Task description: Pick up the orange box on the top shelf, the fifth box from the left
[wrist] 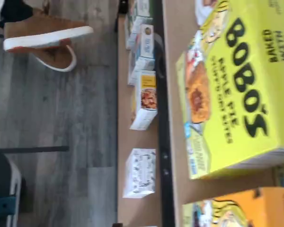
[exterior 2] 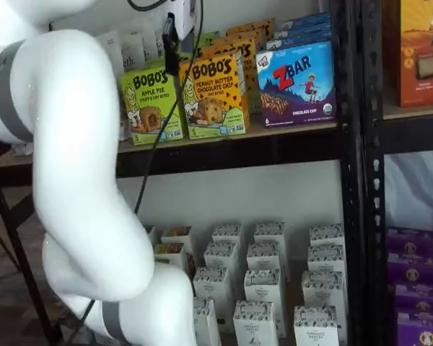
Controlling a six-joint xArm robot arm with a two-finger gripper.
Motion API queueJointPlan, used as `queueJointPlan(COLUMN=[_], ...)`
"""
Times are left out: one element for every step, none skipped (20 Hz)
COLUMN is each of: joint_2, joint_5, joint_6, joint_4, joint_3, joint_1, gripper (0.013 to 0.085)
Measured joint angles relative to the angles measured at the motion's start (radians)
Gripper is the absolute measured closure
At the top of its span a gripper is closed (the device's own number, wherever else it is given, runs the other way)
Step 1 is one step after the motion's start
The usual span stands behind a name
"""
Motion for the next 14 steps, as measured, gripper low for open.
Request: queueJointPlan(joint_2=[0.007, 0.015, 0.027, 0.041, 0.051, 0.062, 0.071, 0.079, 0.086, 0.090, 0.092, 0.094, 0.097, 0.102], joint_5=[-0.012, -0.020, -0.022, -0.024, -0.027, -0.033, -0.040, -0.049, -0.062, -0.072, -0.083, -0.097, -0.104, -0.106], joint_6=[-0.001, -0.003, -0.003, -0.004, -0.005, -0.006, -0.007, -0.008, -0.010, -0.012, -0.013, -0.015, -0.017, -0.019], joint_4=[0.000, -0.001, -0.005, -0.009, -0.011, -0.015, -0.019, -0.025, -0.030, -0.034, -0.039, -0.047, -0.054, -0.062], joint_3=[-0.006, -0.015, -0.027, -0.041, -0.050, -0.059, -0.066, -0.070, -0.071, -0.070, -0.068, -0.062, -0.061, -0.061], joint_1=[-0.001, -0.001, -0.001, 0.000, 0.000, 0.000, 0.002, 0.004, 0.005, 0.006, 0.008, 0.010, 0.012, 0.014], gripper=[0.0130, 0.0130, 0.0130, 0.0130, 0.0130, 0.0130, 0.0130, 0.0130, 0.0130, 0.0130, 0.0130, 0.0130, 0.0130, 0.0130])
